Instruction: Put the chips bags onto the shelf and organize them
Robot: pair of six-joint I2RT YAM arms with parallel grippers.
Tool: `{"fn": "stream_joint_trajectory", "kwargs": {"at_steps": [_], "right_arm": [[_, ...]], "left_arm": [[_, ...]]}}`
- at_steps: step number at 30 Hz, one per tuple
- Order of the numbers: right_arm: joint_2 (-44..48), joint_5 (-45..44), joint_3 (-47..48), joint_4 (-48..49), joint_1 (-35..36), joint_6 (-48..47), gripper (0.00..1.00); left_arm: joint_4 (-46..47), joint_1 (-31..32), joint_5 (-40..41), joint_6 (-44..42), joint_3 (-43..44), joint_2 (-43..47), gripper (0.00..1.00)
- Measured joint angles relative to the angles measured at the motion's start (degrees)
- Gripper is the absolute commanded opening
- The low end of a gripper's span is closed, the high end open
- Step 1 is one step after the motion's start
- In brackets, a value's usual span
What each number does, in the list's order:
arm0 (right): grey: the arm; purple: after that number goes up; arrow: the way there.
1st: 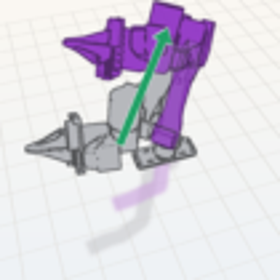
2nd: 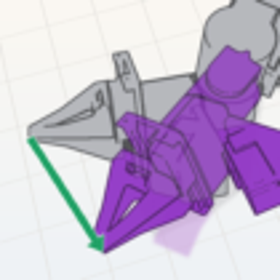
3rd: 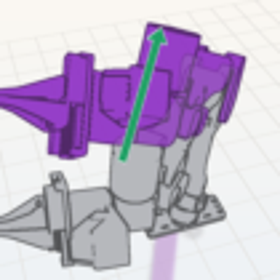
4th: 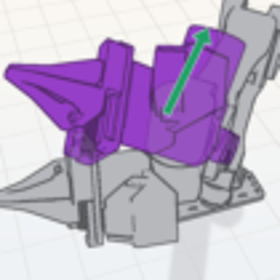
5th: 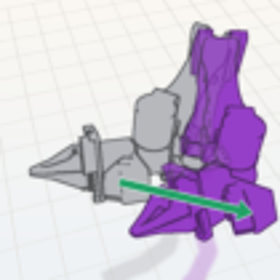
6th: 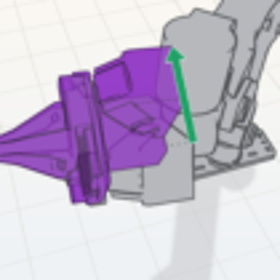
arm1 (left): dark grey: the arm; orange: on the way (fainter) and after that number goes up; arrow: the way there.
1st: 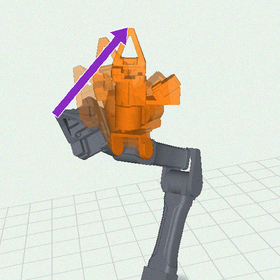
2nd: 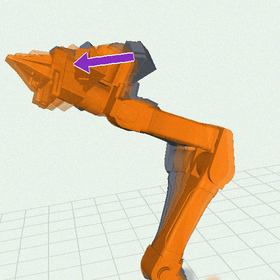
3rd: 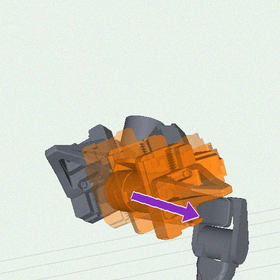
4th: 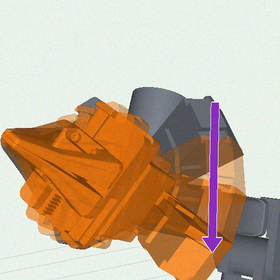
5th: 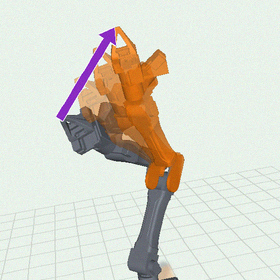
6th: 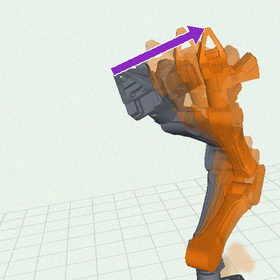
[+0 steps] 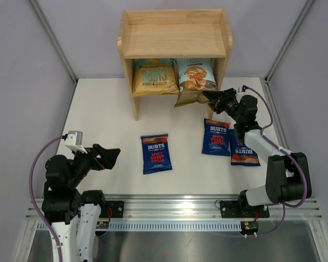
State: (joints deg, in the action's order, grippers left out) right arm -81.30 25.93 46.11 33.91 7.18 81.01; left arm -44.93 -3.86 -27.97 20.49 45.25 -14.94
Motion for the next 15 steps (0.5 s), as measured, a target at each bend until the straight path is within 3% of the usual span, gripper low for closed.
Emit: {"fn": "stream_joint_trajectory", "kwargs": {"at_steps": [10, 15], "right_arm": [[-6.6, -0.5, 4.2, 3.2, 0.0, 5.0, 0.26], [-9.0, -1.4, 6.8, 3.2, 0.0, 7.2, 0.32]], "left_arm": [[0.0, 0.1, 0.0, 0.0, 0.0, 0.0, 0.99], [0.0, 0.3, 0.0, 0.0, 0.0, 0.0, 0.99]]}}
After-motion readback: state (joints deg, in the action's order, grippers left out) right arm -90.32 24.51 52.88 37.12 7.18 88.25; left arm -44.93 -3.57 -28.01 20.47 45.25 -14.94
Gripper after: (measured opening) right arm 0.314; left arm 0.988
